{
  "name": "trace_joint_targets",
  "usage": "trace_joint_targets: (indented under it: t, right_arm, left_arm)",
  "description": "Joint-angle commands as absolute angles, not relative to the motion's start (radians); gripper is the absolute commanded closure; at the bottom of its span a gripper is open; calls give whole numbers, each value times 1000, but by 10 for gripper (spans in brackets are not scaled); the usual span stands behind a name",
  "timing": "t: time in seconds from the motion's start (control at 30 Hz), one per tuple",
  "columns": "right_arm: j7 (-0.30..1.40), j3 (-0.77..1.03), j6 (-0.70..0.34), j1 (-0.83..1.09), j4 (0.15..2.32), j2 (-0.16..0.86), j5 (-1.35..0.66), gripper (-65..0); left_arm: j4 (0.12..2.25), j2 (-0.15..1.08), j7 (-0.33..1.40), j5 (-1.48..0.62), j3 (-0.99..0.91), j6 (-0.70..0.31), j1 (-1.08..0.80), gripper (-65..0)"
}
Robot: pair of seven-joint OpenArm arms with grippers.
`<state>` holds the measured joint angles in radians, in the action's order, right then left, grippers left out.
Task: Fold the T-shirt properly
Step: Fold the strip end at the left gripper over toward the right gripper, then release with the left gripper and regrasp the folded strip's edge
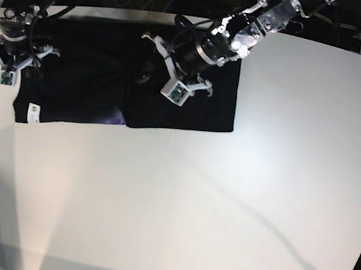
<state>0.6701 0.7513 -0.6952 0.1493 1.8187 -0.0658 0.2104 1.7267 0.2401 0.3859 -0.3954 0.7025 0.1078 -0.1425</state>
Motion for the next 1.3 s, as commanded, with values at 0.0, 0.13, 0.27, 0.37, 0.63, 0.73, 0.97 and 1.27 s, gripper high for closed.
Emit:
trace_joint_targets:
  t: [0.0,0.13,0.27,0.37,0.63,0.73,0.97,1.27]
  right_arm:
    - [651,754,-698,142,1834,-53,205,-298]
    - [654,773,-698,110,1833,-50,205,-304]
    - [654,799,-698,84,1804,-50,203,-377]
    - [654,788,-698,84,1755,-30,203,-425]
    - [653,773,-698,54,1623,-1,202,-444]
    - [653,776,-698,38,1561,27,202,-444]
    - [653,776,-698,44,1480,36,148,-444]
    - [654,751,-698,67,1474,19,113,-413]
  left_arm:
    - [1736,239,371,-403,720,102,-128,-262]
    - [1739,239,374,-403,753,102,-108,-262]
    - [1764,265,367,-400,736,111,-107,-262]
    - [1810,300,367,-406,670,111,-116,-262]
    - [1956,389,369,-406,331,110,-266,-262]
    - [1956,386,367,-406,200,104,-335,-262]
    - [1914,383,366,-406,51,104,-437,-262]
    - [1741,275,366,-397,51,104,-427,-262]
